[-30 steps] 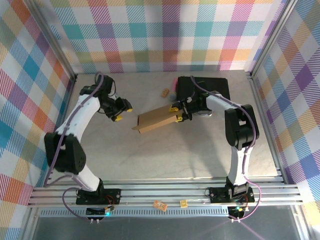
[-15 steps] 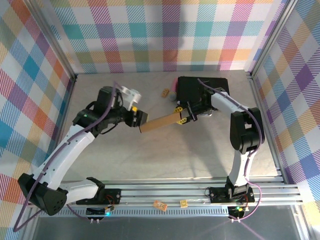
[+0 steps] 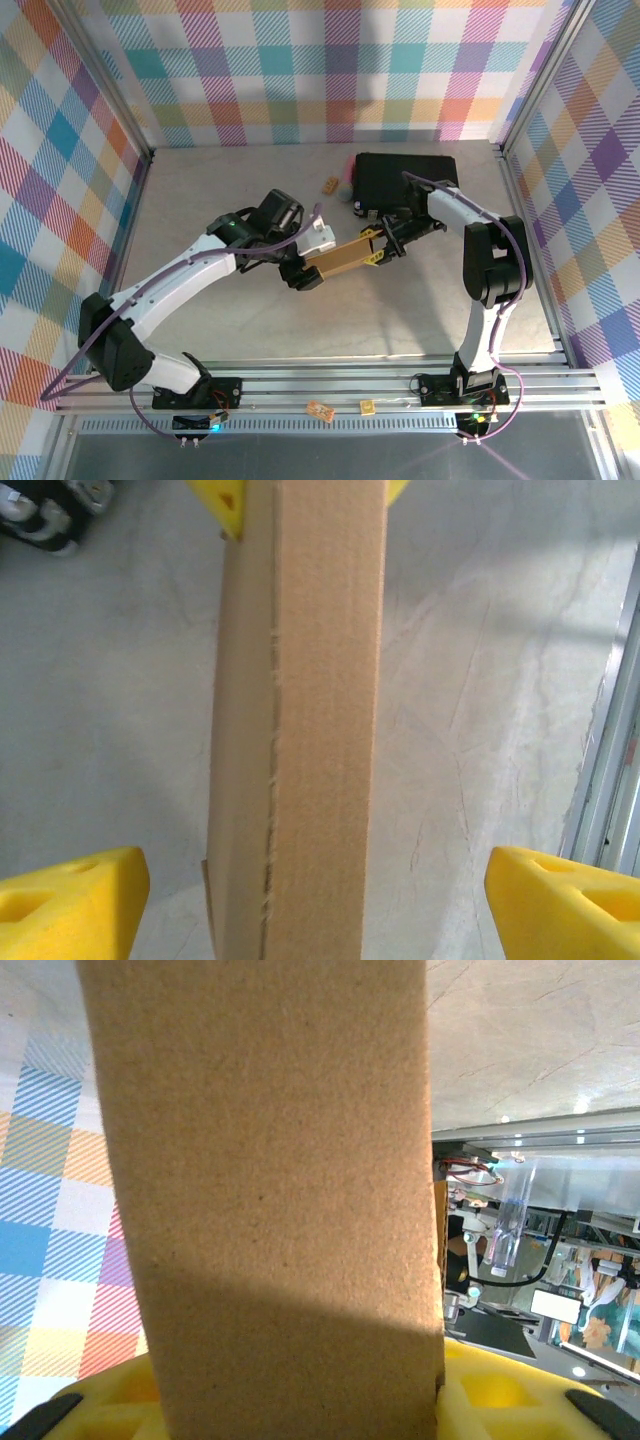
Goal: Fold the paper box
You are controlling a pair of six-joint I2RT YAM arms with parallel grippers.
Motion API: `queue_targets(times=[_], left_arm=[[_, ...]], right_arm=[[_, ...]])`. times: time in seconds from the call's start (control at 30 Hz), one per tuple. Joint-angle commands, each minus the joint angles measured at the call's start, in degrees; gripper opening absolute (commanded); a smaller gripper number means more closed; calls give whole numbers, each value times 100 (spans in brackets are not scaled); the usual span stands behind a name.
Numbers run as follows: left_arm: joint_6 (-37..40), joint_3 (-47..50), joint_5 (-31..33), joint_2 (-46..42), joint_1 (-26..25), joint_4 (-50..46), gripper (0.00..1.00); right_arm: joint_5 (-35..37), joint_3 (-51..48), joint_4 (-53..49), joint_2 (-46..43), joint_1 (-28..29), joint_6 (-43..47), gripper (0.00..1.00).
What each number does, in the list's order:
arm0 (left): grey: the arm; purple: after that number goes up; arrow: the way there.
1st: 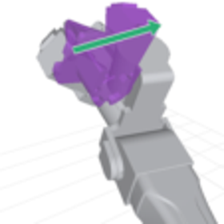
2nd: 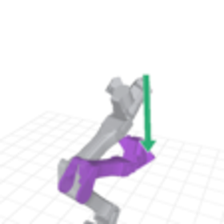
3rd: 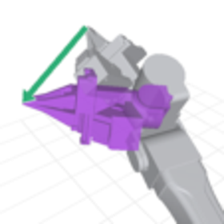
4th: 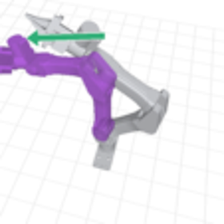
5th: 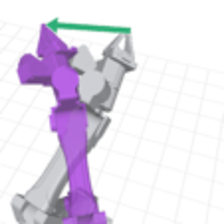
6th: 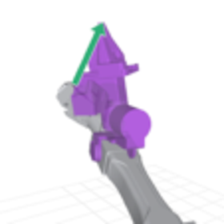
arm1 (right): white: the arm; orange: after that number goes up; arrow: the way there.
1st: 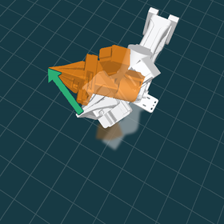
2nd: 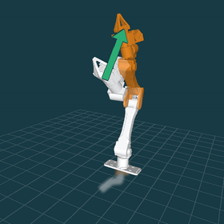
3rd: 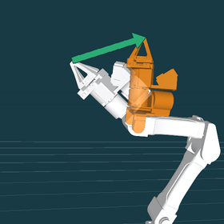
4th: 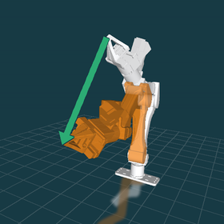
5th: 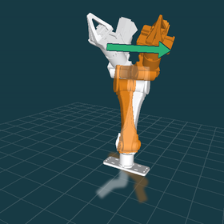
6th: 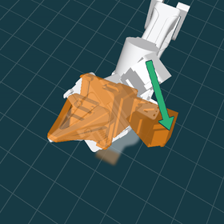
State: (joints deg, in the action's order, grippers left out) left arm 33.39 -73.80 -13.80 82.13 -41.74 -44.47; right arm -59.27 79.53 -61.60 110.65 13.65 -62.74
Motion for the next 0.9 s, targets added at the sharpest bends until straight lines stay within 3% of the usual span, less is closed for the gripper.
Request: queue_targets(times=[0.0,0.17,0.4,0.73,0.87], left_arm=[[343,-152,9,155,-189,-153,88],[411,-107,160,383,-338,35,88],[520,278,1304,508,-530,810,79],[547,471,1090,462,-546,824,58],[537,456,976,479,-550,659,49]], right_arm=[[-223,-24,-220,-115,-20,104,31],[-275,-59,-220,-70,-22,139,30],[-304,-170,-185,-87,-22,144,30],[-286,-375,30,-138,-20,22,31],[-277,-389,159,-149,-19,-86,37]])
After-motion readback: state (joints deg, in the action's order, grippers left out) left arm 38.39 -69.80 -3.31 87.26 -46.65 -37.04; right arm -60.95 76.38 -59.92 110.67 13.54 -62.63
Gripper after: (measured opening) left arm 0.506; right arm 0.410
